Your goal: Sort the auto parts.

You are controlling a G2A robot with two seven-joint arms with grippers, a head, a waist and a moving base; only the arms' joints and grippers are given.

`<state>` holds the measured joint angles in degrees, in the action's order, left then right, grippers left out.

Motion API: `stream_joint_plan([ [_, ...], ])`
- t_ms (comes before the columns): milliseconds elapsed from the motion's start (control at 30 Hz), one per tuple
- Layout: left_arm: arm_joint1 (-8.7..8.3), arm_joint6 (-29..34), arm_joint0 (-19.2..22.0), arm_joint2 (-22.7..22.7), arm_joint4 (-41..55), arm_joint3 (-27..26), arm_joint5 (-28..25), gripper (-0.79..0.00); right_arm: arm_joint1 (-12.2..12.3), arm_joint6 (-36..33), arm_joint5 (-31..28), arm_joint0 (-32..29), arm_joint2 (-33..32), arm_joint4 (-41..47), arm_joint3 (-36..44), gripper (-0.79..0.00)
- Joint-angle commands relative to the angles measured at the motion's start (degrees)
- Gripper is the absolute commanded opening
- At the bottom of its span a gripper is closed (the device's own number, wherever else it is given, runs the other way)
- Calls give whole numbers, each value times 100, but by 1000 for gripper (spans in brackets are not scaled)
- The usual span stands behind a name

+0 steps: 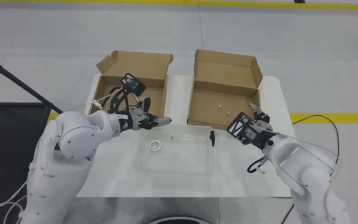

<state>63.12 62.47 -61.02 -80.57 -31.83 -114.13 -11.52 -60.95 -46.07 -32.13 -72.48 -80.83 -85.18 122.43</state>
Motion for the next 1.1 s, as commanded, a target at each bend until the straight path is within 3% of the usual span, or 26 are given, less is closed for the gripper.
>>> stream_joint_plan([
  [0, 0, 1, 0, 0, -1, 0, -1, 0, 0, 0, 0, 0, 0, 0, 0, 0],
  [533, -1, -26, -6, 2, -21, -18, -18, 0, 0, 0, 0, 0, 0, 0, 0, 0],
  [767, -68, -97, -44, -51, -319, -213, -521, 0, 0, 0, 0, 0, 0, 0, 0, 0],
  [1067, -180, 252, 253, -15, -627, -377, -1507, 0, 0, 0, 0, 0, 0, 0, 0, 0],
])
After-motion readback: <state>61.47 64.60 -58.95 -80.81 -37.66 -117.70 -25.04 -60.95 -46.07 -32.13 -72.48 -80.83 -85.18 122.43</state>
